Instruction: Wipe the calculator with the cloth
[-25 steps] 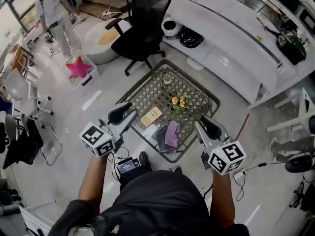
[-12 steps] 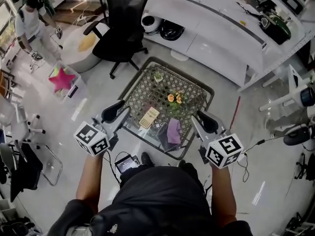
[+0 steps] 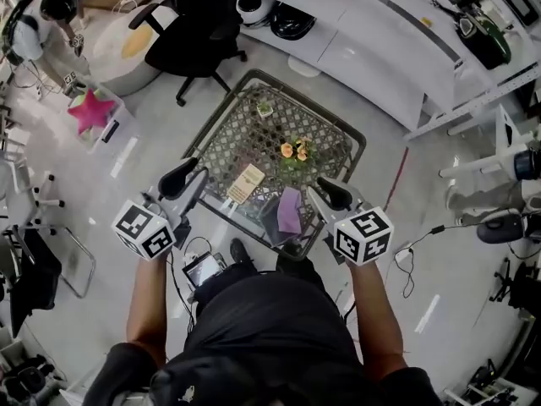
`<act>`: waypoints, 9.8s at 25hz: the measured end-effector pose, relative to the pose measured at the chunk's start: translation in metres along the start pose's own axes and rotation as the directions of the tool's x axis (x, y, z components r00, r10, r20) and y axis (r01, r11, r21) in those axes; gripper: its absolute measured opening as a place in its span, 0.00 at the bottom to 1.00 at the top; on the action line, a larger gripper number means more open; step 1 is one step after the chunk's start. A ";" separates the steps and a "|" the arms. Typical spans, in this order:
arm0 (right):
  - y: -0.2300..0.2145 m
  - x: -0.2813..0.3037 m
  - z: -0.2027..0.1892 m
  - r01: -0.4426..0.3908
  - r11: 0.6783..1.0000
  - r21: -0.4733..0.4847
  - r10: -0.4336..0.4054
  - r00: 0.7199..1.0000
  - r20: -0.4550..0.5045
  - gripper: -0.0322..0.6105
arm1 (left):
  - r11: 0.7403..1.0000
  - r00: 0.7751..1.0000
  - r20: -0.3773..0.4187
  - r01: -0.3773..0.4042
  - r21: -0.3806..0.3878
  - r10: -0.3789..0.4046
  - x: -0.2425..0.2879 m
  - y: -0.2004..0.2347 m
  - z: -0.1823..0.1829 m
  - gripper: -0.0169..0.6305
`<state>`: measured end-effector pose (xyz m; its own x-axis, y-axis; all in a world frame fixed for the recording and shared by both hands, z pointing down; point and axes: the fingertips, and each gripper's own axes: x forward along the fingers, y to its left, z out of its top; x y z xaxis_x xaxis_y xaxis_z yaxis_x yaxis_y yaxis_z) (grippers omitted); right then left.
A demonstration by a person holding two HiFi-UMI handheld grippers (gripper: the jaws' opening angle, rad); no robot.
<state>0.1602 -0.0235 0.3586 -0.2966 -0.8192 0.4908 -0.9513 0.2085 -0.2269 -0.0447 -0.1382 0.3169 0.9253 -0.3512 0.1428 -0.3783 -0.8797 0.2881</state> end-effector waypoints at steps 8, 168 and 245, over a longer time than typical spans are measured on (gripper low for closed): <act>-0.033 0.085 -0.095 -0.100 0.995 0.029 0.104 0.956 -0.274 0.23 | 0.986 0.988 -0.039 -0.151 -0.071 0.149 -0.010 0.019 -0.023 0.24; 0.013 0.318 -0.291 -0.323 0.788 -0.524 -0.178 0.696 -0.696 0.16 | 0.869 0.922 -0.061 -0.381 -0.316 0.382 -0.107 0.107 -0.148 0.24; -0.052 0.252 -0.319 -0.028 0.991 -0.133 -0.086 0.628 -0.774 0.16 | 0.901 0.945 -0.073 -0.325 -0.288 0.318 -0.056 0.106 -0.118 0.24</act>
<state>0.1082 -0.0700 0.7622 -0.1689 -0.1186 0.9785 -0.9455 0.2999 -0.1269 -0.1396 -0.1738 0.4512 0.7526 -0.5881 0.2961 -0.6489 -0.5859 0.4854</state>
